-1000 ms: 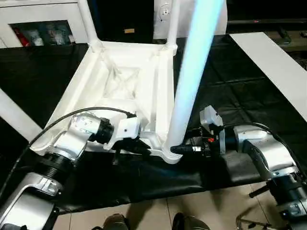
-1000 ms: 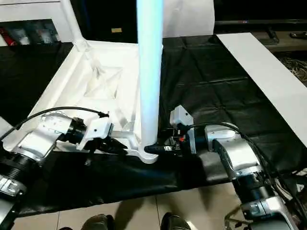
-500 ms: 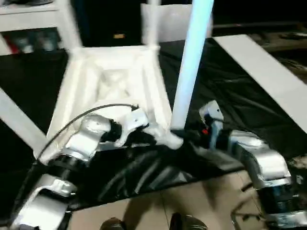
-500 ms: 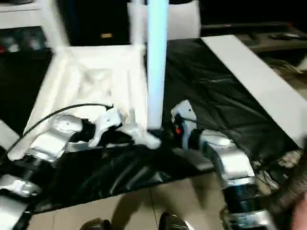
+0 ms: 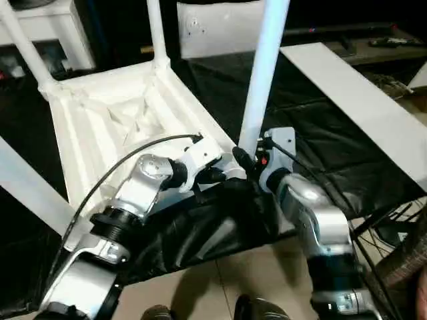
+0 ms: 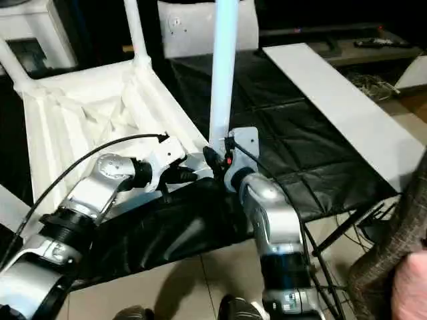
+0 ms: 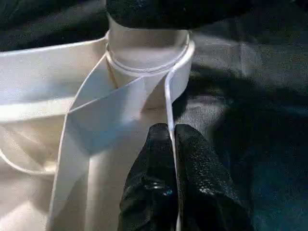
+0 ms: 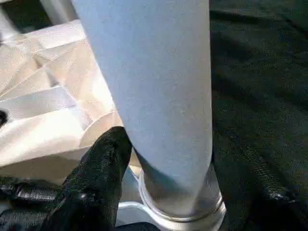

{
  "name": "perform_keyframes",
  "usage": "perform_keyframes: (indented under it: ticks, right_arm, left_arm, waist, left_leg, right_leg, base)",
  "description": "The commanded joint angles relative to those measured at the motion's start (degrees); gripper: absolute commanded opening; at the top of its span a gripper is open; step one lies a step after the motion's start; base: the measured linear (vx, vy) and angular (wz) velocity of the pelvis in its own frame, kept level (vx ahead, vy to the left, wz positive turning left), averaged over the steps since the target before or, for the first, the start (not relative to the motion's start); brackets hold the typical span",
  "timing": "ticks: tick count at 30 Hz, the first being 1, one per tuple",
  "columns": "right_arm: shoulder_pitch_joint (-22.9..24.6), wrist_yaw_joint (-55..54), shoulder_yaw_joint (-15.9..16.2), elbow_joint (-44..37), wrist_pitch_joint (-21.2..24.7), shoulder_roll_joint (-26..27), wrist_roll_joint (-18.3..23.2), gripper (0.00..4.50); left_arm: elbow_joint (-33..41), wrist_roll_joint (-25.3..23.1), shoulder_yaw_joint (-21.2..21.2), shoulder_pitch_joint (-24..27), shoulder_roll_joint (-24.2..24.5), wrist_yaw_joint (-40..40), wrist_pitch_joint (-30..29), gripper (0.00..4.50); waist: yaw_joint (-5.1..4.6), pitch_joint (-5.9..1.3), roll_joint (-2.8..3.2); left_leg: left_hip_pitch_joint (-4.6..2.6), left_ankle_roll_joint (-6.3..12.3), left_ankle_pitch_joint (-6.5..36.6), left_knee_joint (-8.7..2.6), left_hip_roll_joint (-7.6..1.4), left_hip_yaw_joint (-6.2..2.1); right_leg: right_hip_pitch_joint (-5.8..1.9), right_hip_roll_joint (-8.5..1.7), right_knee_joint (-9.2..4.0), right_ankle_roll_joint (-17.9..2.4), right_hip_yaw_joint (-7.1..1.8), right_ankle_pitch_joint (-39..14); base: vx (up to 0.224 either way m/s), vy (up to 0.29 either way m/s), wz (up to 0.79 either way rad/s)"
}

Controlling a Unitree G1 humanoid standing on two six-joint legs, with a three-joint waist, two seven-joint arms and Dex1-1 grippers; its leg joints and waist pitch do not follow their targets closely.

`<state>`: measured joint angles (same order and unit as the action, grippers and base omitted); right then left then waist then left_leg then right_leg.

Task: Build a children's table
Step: Rotate leg to tighten

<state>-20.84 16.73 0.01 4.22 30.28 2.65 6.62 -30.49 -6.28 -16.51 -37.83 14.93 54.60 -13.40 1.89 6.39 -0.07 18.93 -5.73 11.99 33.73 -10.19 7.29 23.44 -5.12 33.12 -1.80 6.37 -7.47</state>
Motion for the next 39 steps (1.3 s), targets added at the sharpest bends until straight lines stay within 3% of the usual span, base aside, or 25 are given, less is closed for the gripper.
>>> perform_keyframes:
  ticks: [1,2,3,6,12,14,15,17,19,20,21,22,23,25,26,27,30,32,33,34,35,36,37,38,39]
  right_arm:
    - [0.97,3.71,4.07,-3.18,-0.3,-0.23,1.91,3.18]
    - [1.9,4.4,3.86,-4.44,-0.68,-1.12,2.16,3.18]
    - [3.19,5.41,3.7,-6.45,-0.57,-2.62,2.4,3.24]
    - [6.19,7.87,3.71,-10.8,-1.73,-5.96,2.59,3.55]
    - [16.82,17.42,2.9,-25.34,2.02,-14.74,8.28,3.92]
    - [20.37,19.82,2.22,-29.84,3.25,-17.15,11.03,4.06]
    - [21.97,20.55,1.9,-31.65,3.33,-18.1,12.03,4.12]
    - [24.43,21.25,1.53,-33.98,2.42,-19.04,12.75,4.24]
    - [25.52,21.54,1.54,-34.88,1.63,-19.34,12.86,4.36]
    - [26.99,20.45,1.04,-36.38,3.62,-19.15,13.82,4.43]
    - [27.52,19.97,1.39,-36.99,4.42,-19.3,13.86,4.48]
    - [27.71,19.85,1.48,-37.27,4.76,-19.44,13.93,4.49]
    - [27.94,19.25,2.35,-37.31,4.96,-19.44,13.37,4.5]
    - [27.88,18.95,2.88,-37.01,4.57,-19.28,12.8,4.5]
    - [27.7,18.15,3.83,-36.48,3.94,-18.8,12.06,4.5]
    - [27.5,17.3,4.63,-35.98,3.4,-18.21,11.46,4.5]
    - [27.34,15.83,5.62,-35.14,2.89,-17.49,10.13,4.5]
    - [27.13,14.71,6.37,-33.78,2.08,-16.35,9.35,4.5]
    - [27.13,14.71,6.37,-33.78,2.08,-16.35,9.35,4.5]
    - [26.97,14.34,7.05,-32.94,1.38,-15.78,9.22,4.5]
    - [26.87,14.19,7.84,-32.41,0.75,-15.71,8.75,4.5]
    - [26.79,14.28,8.63,-31.95,0.61,-15.68,8.71,4.5]
    - [26.78,14.31,8.78,-31.88,0.67,-15.68,8.77,4.5]
    - [26.76,14.38,9.31,-31.57,0.52,-15.85,8.55,4.5]
    - [26.76,14.38,9.31,-31.57,0.52,-15.85,8.55,4.5]
  left_arm:
    - [1.24,0.22,-2.89,0.32,0.46,4.0,3.46,0.0]
    - [1.12,0.19,-2.94,0.58,1.31,4.99,5.05,0.0]
    - [1.22,0.47,-2.88,1.04,2.36,6.47,6.34,0.0]
    - [1.7,0.7,-3.3,2.28,5.01,9.99,10.87,0.0]
    - [5.39,5.5,-1.07,6.0,8.46,15.7,13.41,0.0]
    - [6.79,7.32,0.55,7.07,8.45,15.77,12.19,0.0]
    - [7.51,8.17,1.3,7.73,8.39,15.51,12.04,0.27]
    - [10.06,10.59,2.94,9.6,8.19,15.24,10.64,0.44]
    - [11.76,12.04,3.86,10.73,8.1,14.96,9.74,0.55]
    - [15.88,15.24,6.46,13.17,7.46,12.98,7.96,0.6]
    - [19.05,16.37,8.55,15.14,6.88,9.78,6.22,0.63]
    - [20.11,16.73,9.21,15.79,6.73,8.71,5.59,0.7]
    - [24.86,17.97,11.69,18.87,5.97,4.61,2.5,0.81]
    - [27.16,18.43,12.77,20.39,5.58,2.76,0.91,0.92]
    - [31.81,18.57,14.85,23.74,3.99,-1.35,-1.6,0.92]
    - [36.54,18.39,16.71,27.34,2.11,-5.41,-3.29,1.06]
    - [41.95,19.12,18.54,31.83,-0.7,-9.89,-5.19,1.06]
    - [48.04,18.27,20.08,37.84,-5.2,-16.02,-6.11,1.06]
    - [48.04,18.27,20.08,37.84,-5.2,-16.02,-6.11,1.06]
    - [51.79,16.9,19.67,42.13,-7.59,-20.07,-5.65,1.06]
    - [53.52,15.53,18.74,44.49,-8.44,-22.09,-5.5,1.06]
    - [55.05,14.12,17.68,46.52,-9.12,-24.27,-5.85,1.06]
    - [55.36,13.85,17.47,46.87,-9.22,-24.72,-5.97,1.06]
    - [56.05,12.97,17.11,47.65,-9.64,-26.07,-6.04,1.06]
    - [56.05,12.97,17.11,47.65,-9.64,-26.07,-6.04,1.06]
  waist:
    - [0.02,-4.21,-0.09]
    - [0.14,-4.58,-0.14]
    - [0.42,-4.83,0.01]
    - [1.02,-5.16,0.18]
    - [1.87,-5.3,-0.19]
    - [1.92,-5.24,-0.43]
    - [1.92,-5.24,-0.43]
    - [1.98,-5.34,-0.71]
    - [1.88,-5.41,-0.39]
    - [1.73,-5.43,-0.17]
    - [1.81,-5.38,0.38]
    - [1.61,-5.5,0.02]
    - [1.27,-5.5,0.12]
    - [1.21,-5.36,-0.14]
    - [1.13,-5.2,0.15]
    - [0.97,-5.14,-0.01]
    - [0.4,-4.77,0.12]
    - [-0.08,-4.74,-0.1]
    - [-0.27,-4.36,-0.04]
    - [-0.32,-4.3,-0.51]
    - [-0.86,-4.1,-0.16]
    - [-0.87,-4.31,0.35]
    - [-1.46,-4.19,1.02]
    - [-1.27,-3.87,1.25]
    - [-1.27,-3.87,1.25]
  left_leg:
    - [0.01,2.36,13.12,-4.37,-1.39,0.61]
    - [0.66,2.87,11.49,-4.43,-1.36,0.62]
    - [0.69,3.27,9.11,-4.41,-1.69,0.67]
    - [1.17,3.87,4.28,-4.36,-2.23,0.83]
    - [0.81,4.98,3.1,-4.21,-2.77,1.72]
    - [1.05,4.69,5.29,-4.25,-2.58,1.83]
    - [1.05,4.69,5.29,-4.25,-2.58,1.83]
    - [1.26,4.03,6.42,-4.32,-2.6,1.74]
    - [1.35,3.52,5.93,-4.29,-2.57,1.78]
    - [1.32,3.17,6.54,-4.34,-2.61,1.73]
    - [1.34,3.06,6.84,-4.35,-2.68,1.64]
    - [1.25,2.81,7.19,-4.31,-2.93,1.72]
    - [1.47,2.49,8.83,-4.38,-2.83,1.65]
    - [1.22,2.6,10.22,-4.25,-2.47,1.8]
    - [1.03,2.63,11.84,-4.17,-2.23,1.78]
    - [1.3,2.53,11.78,-4.2,-2.4,1.66]
    - [0.75,2.89,15.45,-3.65,-1.44,1.79]
    - [1.32,2.61,16.87,-3.82,-1.87,1.27]
    - [1.25,2.66,18.23,-3.76,-1.75,1.28]
    - [0.79,2.73,19.43,-3.47,-1.5,1.36]
    - [1.29,2.73,21.34,-3.87,-1.89,0.78]
    - [0.94,2.66,22.47,-3.97,-2.18,0.6]
    - [0.51,1.73,25.96,-4.82,-3.42,-0.28]
    - [2.11,1.92,31.04,-7.41,-5.58,-3.14]
    - [2.11,1.92,31.04,-7.41,-5.58,-3.14]
  right_leg:
    - [-3.12,-3.15,-5.04,-6.95,-2.92,-27.54]
    - [-3.62,-3.45,-5.32,-5.69,-3.01,-29.73]
    - [-3.31,-3.56,-5.3,-5.51,-3.2,-27.75]
    - [-3.45,-3.33,-3.69,-7.89,-3.36,-17.72]
    - [-3.42,-3.11,-2.71,-10.67,-3.8,-11.89]
    - [-3.66,-3.29,-3.13,-9.85,-3.81,-15.3]
    - [-3.66,-3.29,-3.13,-9.85,-3.81,-15.3]
    - [-3.78,-3.5,-3.54,-7.91,-3.89,-19.76]
    - [-3.68,-3.47,-3.59,-7.84,-3.88,-20.16]
    - [-3.62,-3.41,-3.54,-8.24,-3.85,-20.41]
    - [-3.65,-3.47,-3.64,-8.46,-3.86,-20.27]
    - [-3.61,-3.37,-3.58,-8.82,-3.89,-19.34]
    - [-3.83,-3.12,-3.59,-8.77,-3.74,-19.87]
    - [-3.53,-2.89,-4.11,-7.67,-3.55,-23.23]
    - [-3.26,-2.85,-4.96,-5.21,-3.34,-29.09]
    - [-3.37,-2.93,-4.93,-5.07,-3.29,-29.39]
    - [-2.19,-2.39,-6.83,-0.8,-2.57,-39.51]
    - [-2.45,-2.36,-7.02,0.6,-1.99,-39.71]
    - [-2.03,-2.15,-7.55,1.39,-1.76,-41.05]
    - [-1.56,-1.95,-8.2,2.55,-1.46,-42.92]
    - [-2.23,-2.12,-8.25,3.06,-0.7,-42.48]
    - [-2.44,-2.1,-8.51,3.36,-0.29,-41.92]
    - [-2.83,-1.06,-8.82,3.64,0.78,-37.37]
    - [-4.91,-0.6,-6.36,1.85,1.87,-27.89]
    - [-4.91,-0.6,-6.36,1.85,1.87,-27.89]
  base:
    - [0.0,0.0,0.0]
    - [0.0,0.0,0.0]
    - [0.0,0.0,0.0]
    - [0.0,0.0,0.0]
    - [0.0,0.0,0.0]
    - [0.0,0.0,0.0]
    - [0.0,0.0,0.0]
    - [0.0,0.0,0.0]
    - [0.0,0.0,0.0]
    - [0.0,0.0,0.0]
    - [0.0,0.0,0.0]
    - [0.0,0.0,0.0]
    - [0.0,0.0,0.0]
    - [0.0,0.0,0.0]
    - [0.0,0.0,0.0]
    - [0.0,0.0,0.0]
    - [0.0,0.0,0.0]
    - [0.0,0.0,0.0]
    - [0.0,0.0,0.0]
    - [0.0,0.0,0.0]
    - [0.0,0.0,0.0]
    - [0.0,0.0,0.0]
    - [0.0,0.0,0.0]
    - [0.0,0.0,0.0]
    - [0.0,0.0,0.0]
